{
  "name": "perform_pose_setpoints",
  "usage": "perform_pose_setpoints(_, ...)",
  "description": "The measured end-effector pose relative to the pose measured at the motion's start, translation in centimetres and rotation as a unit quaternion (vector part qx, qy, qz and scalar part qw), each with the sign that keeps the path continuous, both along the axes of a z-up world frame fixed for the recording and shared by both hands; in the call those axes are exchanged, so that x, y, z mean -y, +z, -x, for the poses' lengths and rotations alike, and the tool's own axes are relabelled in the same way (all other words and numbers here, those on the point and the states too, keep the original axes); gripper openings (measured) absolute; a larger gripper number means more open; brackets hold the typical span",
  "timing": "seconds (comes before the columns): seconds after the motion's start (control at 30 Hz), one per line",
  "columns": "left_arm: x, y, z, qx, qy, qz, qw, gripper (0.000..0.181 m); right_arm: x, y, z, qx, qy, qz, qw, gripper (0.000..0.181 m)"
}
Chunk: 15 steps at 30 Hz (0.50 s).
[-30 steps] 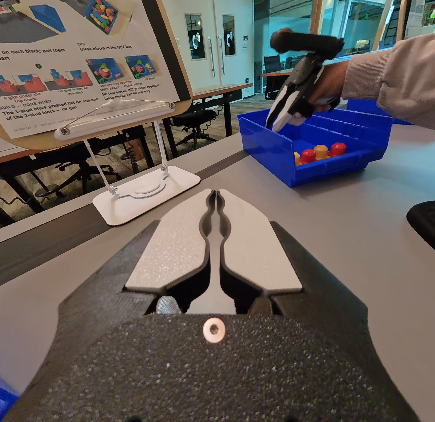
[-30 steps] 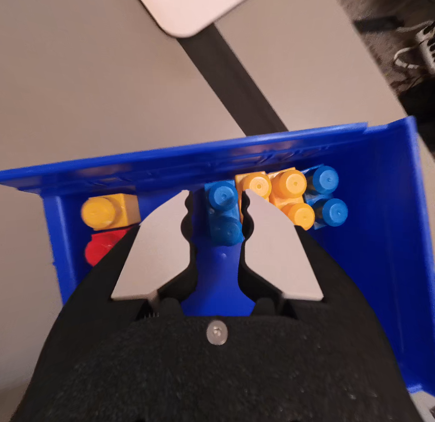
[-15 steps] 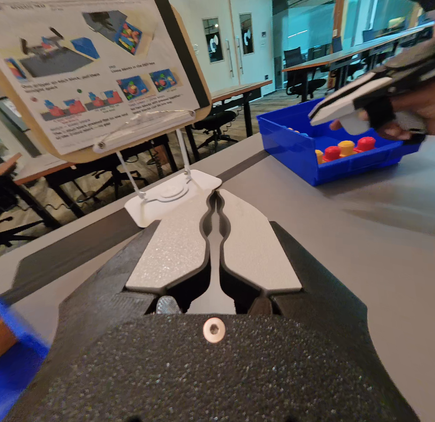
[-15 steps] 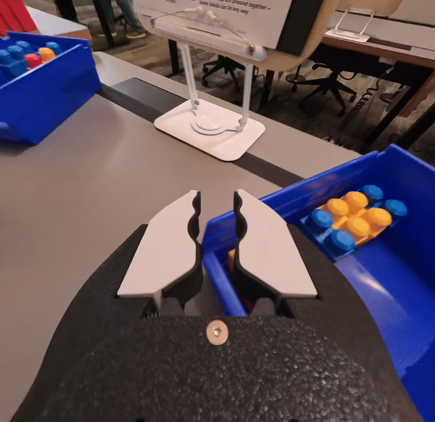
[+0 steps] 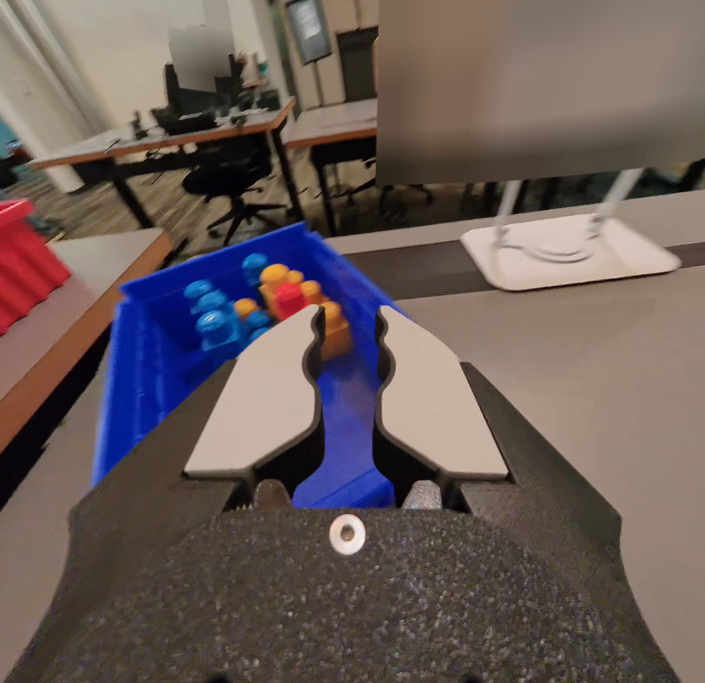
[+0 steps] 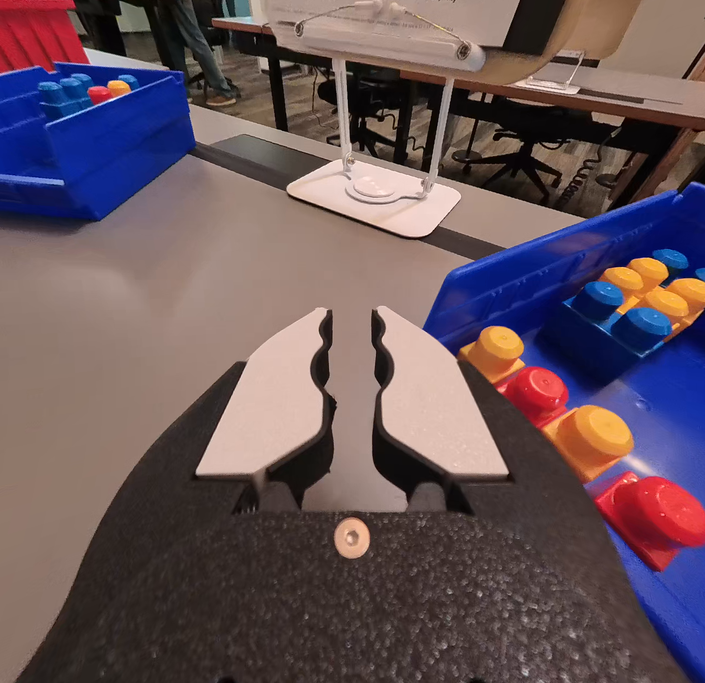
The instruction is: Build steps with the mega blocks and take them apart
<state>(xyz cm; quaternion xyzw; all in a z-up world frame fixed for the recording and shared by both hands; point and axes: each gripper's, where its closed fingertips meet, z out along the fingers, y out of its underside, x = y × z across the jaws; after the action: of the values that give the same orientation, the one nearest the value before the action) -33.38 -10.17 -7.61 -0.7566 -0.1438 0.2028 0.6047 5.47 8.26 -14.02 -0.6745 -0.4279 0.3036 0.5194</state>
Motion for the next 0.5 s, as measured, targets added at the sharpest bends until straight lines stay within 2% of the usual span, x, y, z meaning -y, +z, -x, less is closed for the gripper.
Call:
perform_pose_setpoints(0.27, 0.4, -5.7, 9.6, 0.055, 0.118, 0.099, 0.987, 0.044, 0.7, -0.9, 0.1, -0.001, 0.018, -0.004, 1.0, 0.021)
perform_pose_setpoints(0.5, -0.4, -7.7, 14.5, 0.075, 0.187, 0.142, 0.969, 0.045, 1.0, -0.7, 0.0, -0.003, 0.029, -0.01, 1.0, 0.021)
